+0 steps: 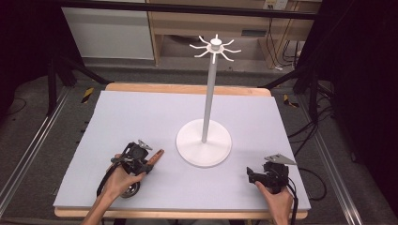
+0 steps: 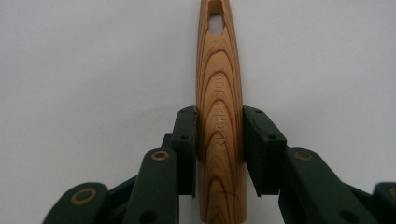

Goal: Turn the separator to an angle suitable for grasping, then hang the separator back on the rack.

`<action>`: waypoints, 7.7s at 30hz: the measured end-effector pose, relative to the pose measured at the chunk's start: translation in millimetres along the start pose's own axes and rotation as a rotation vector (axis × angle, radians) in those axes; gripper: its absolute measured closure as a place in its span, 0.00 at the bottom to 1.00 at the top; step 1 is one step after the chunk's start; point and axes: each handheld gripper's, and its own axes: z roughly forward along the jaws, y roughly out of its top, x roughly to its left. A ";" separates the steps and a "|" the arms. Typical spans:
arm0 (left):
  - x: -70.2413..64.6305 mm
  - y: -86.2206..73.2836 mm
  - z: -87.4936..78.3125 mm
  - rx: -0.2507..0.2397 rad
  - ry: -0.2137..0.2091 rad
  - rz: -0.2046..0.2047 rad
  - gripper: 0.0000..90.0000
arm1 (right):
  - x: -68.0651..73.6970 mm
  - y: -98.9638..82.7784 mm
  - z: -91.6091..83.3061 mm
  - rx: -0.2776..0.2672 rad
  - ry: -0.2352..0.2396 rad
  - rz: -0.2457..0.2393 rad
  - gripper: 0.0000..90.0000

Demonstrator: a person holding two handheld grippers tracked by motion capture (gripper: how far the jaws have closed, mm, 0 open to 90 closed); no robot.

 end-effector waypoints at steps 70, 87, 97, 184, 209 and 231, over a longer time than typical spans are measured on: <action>11.4 20.5 -19.6 -0.042 -0.039 0.024 0.75 | -2.2 0.6 2.3 0.021 0.006 0.013 0.11; 9.6 14.6 -71.1 -0.311 -0.045 -0.003 0.75 | -1.4 0.5 2.2 0.014 -0.001 0.010 0.11; 7.4 8.3 -99.0 -0.537 -0.028 -0.040 0.75 | -1.1 0.5 2.2 0.010 -0.004 0.004 0.11; -44.3 114.9 -212.6 -0.963 -0.111 0.091 0.75 | -4.3 0.9 -3.1 -0.053 -0.024 0.032 0.11; -53.0 139.8 -220.9 -0.975 -0.132 0.105 0.75 | -4.4 0.8 -3.0 -0.056 -0.020 0.031 0.11; -55.7 158.7 -215.5 -0.953 -0.116 0.107 0.75 | -4.1 1.1 -2.4 -0.055 -0.018 0.027 0.11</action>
